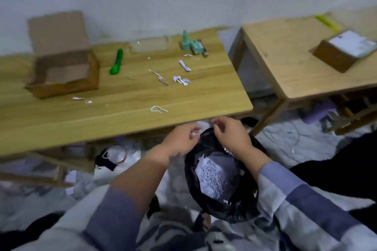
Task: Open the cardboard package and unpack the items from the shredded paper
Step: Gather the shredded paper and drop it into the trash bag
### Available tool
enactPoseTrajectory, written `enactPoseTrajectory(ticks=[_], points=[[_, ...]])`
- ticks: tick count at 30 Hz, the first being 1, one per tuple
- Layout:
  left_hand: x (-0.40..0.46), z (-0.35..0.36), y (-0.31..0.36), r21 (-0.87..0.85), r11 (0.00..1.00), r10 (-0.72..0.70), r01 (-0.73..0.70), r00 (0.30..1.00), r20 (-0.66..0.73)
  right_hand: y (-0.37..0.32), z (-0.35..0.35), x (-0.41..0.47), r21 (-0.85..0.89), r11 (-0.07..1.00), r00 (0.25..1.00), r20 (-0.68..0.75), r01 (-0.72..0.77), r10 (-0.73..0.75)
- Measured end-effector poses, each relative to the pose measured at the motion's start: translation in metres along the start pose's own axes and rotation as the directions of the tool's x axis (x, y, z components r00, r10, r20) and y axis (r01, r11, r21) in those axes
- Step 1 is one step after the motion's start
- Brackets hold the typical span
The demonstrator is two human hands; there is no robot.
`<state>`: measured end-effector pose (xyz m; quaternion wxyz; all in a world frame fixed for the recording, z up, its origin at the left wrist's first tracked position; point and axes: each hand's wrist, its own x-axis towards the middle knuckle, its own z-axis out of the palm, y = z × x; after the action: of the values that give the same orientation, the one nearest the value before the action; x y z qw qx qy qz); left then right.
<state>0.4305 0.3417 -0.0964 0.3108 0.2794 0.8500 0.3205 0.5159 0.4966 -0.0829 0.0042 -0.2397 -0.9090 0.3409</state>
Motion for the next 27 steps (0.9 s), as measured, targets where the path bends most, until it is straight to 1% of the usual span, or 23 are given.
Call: enactPoseTrajectory(ticks=[4, 7, 10, 15, 17, 19, 21, 23, 25, 27], points=[[-0.021, -0.049, -0.025, -0.030, 0.997, -0.078, 0.074, 0.982, -0.170, -0.051, 0.010, 0.022, -0.006, 0.993, 0.991, 0.071, 0.115, -0.115], [-0.038, -0.083, -0.052, 0.025, 0.992, -0.108, 0.121, 0.945, -0.308, -0.083, 0.026, 0.037, -0.012, 0.984, 0.976, 0.130, 0.178, -0.175], [-0.052, -0.114, -0.085, 0.077, 0.980, -0.137, 0.182, 0.907, -0.398, -0.108, 0.045, 0.053, -0.032, 0.968, 0.954, 0.186, 0.247, -0.237], [-0.061, -0.159, -0.141, 0.097, 0.948, -0.214, 0.302, 0.834, -0.509, -0.142, 0.088, 0.080, -0.106, 0.938, 0.932, 0.191, 0.331, -0.307], [-0.056, -0.171, -0.162, 0.136, 0.930, -0.215, 0.341, 0.807, -0.550, -0.147, 0.107, 0.089, -0.181, 0.923, 0.935, 0.172, 0.340, -0.311], [-0.047, -0.182, -0.183, 0.199, 0.907, -0.205, 0.370, 0.804, -0.558, -0.149, 0.126, 0.094, -0.299, 0.901, 0.946, 0.183, 0.313, -0.268], [-0.036, -0.190, -0.200, 0.253, 0.879, -0.221, 0.405, 0.815, -0.536, -0.150, 0.143, 0.099, -0.396, 0.882, 0.961, 0.209, 0.255, -0.184], [-0.024, -0.193, -0.213, 0.334, 0.845, -0.221, 0.418, 0.841, -0.494, -0.150, 0.158, 0.104, -0.457, 0.863, 0.973, 0.172, 0.215, -0.152], [-0.012, -0.193, -0.217, 0.461, 0.807, -0.155, 0.369, 0.886, -0.438, -0.152, 0.169, 0.110, -0.494, 0.851, 0.984, 0.111, 0.178, -0.141], [0.000, -0.189, -0.211, 0.556, 0.788, -0.071, 0.267, 0.935, -0.348, -0.154, 0.174, 0.118, -0.501, 0.856, 0.992, 0.048, 0.126, -0.118]])
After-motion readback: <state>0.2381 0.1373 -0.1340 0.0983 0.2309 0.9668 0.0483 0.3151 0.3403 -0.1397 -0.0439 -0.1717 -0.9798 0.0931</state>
